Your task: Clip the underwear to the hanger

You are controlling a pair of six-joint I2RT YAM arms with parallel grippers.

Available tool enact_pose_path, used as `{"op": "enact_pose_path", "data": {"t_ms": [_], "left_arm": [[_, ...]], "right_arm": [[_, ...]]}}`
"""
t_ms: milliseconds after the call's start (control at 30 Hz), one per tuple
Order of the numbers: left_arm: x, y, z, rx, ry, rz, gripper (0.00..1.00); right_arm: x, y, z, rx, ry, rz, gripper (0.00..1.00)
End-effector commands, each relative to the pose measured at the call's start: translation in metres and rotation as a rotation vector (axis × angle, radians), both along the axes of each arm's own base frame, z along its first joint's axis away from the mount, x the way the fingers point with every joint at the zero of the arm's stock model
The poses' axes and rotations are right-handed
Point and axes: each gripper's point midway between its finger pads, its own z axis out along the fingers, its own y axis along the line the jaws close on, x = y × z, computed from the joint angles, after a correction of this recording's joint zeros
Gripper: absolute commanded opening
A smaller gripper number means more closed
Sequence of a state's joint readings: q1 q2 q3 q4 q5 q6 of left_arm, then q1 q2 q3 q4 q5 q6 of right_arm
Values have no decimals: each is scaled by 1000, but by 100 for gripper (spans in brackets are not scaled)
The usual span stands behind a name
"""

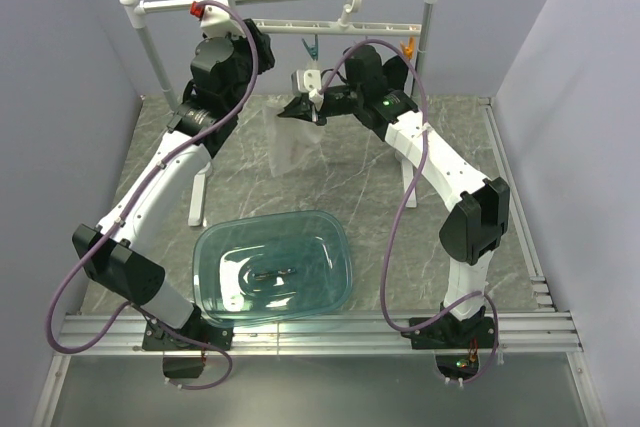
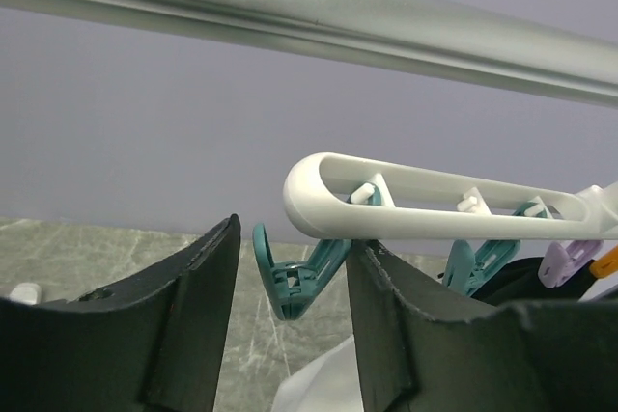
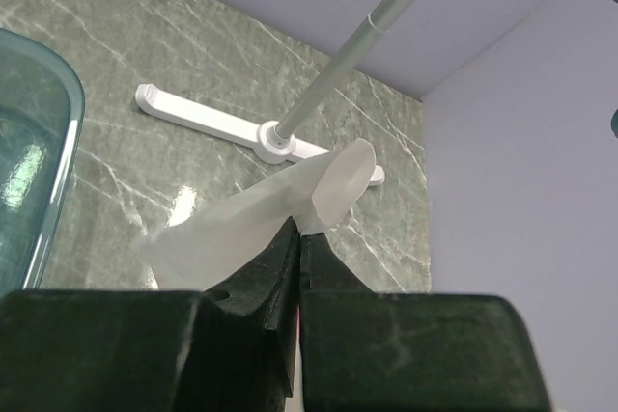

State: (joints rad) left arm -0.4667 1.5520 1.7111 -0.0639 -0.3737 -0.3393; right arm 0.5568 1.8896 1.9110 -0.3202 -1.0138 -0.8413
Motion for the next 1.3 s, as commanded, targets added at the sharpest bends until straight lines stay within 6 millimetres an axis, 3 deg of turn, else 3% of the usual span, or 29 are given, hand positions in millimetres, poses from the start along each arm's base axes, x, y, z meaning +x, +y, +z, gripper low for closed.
{"op": "enact_pose_path", "data": {"t_ms": [0, 100, 133, 567, 800, 1267], "left_arm": [[-7, 12, 38, -8, -100, 38, 53], [-8, 13, 52, -26, -163, 42, 51], [-7, 12, 45, -13, -162, 39, 50], [-16, 6, 52, 4, -213, -30, 0], [-19, 3, 46, 4, -183, -96, 0], [-19, 0, 35, 5, -142, -132, 0]], "right_arm": [[-5, 0, 24, 44, -52, 4, 0], [-5, -1, 24, 43, -53, 1, 0], [-5, -1, 23, 43, -53, 3, 0], [5, 3, 32, 59, -72, -28, 0], [24, 7, 62, 121, -55, -111, 0], [48, 21, 69, 150, -85, -267, 0]]}}
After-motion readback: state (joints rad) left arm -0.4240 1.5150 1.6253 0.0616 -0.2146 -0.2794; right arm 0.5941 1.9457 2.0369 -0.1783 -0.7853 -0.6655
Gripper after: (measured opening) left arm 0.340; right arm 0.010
